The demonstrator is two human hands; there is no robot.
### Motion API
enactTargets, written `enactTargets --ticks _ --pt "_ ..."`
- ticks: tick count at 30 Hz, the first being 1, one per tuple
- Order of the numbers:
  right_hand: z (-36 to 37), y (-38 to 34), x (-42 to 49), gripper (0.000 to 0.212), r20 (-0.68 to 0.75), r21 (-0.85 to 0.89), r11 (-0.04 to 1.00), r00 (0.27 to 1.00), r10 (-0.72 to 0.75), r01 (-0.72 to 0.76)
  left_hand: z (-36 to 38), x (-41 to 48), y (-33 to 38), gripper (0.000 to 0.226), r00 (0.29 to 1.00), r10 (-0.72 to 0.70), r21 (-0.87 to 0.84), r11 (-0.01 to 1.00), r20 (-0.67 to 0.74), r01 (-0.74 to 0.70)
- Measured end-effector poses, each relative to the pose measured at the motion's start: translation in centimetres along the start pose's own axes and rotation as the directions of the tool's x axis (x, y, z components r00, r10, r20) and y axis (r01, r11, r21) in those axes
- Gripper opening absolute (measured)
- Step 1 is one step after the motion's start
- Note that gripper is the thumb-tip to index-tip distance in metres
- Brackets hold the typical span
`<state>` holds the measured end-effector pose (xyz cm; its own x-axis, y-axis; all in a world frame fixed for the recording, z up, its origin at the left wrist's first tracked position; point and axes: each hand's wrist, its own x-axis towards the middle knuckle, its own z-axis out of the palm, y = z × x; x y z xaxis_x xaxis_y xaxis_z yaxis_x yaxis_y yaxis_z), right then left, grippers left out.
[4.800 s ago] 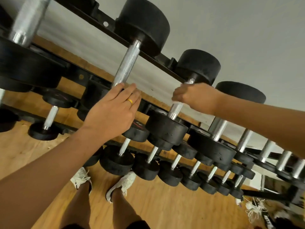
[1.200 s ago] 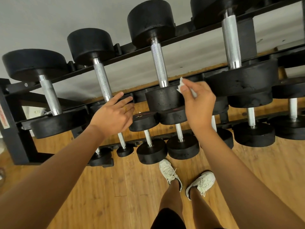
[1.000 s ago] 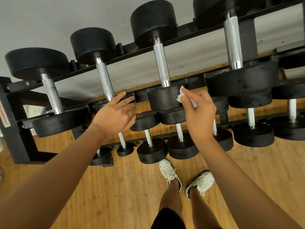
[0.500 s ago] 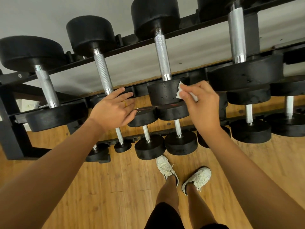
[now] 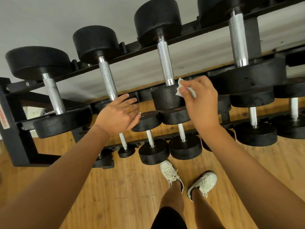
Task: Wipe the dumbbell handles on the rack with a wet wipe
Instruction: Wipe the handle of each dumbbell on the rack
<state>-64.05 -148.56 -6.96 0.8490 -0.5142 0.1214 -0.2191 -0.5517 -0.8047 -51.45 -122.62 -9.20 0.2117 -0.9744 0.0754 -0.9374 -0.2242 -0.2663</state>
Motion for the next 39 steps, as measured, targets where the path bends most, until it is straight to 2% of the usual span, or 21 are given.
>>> enactTargets --ticks 6,11,15,22,27,34,39 --pt "-0.5 0.1 -2.9 0.023 0.02 -0.026 0.996 0.996 0.086 -0.085 0.1 -0.1 0.1 0.041 0.999 -0.01 -0.03 1.0 -0.03 0.01" --pt "0.7 -1.4 0.5 0.023 -0.063 -0.042 0.998 0.997 0.048 -0.05 0.2 -0.2 -0.1 0.042 0.997 -0.009 -0.04 0.999 -0.073 0.006" --pt "1.4 -1.5 -3.1 0.021 -0.124 -0.075 0.997 0.992 0.028 -0.037 0.3 -0.2 -0.1 0.044 0.998 0.003 -0.057 0.998 -0.07 -0.007" --pt "2.2 -2.4 -0.6 0.022 -0.176 -0.089 0.995 0.984 0.034 -0.05 -0.2 -0.1 -0.2 0.052 0.998 0.011 -0.076 0.997 0.055 -0.007" --pt "2.5 -2.5 -4.0 0.019 -0.15 -0.148 0.988 0.989 0.009 -0.032 -0.3 -0.3 -1.5 0.057 0.987 0.118 -0.082 0.991 0.114 -0.109" --pt "2.8 -2.8 -1.4 0.02 -0.135 -0.201 0.979 0.99 -0.05 0.022 0.2 -0.8 -1.3 0.053 0.992 0.124 -0.092 0.988 -0.028 -0.126" --pt "2.3 -1.4 -4.6 0.013 0.011 -0.233 0.964 0.991 -0.13 0.129 0.5 -1.0 -1.1 0.049 0.988 0.096 -0.121 0.986 -0.121 -0.111"
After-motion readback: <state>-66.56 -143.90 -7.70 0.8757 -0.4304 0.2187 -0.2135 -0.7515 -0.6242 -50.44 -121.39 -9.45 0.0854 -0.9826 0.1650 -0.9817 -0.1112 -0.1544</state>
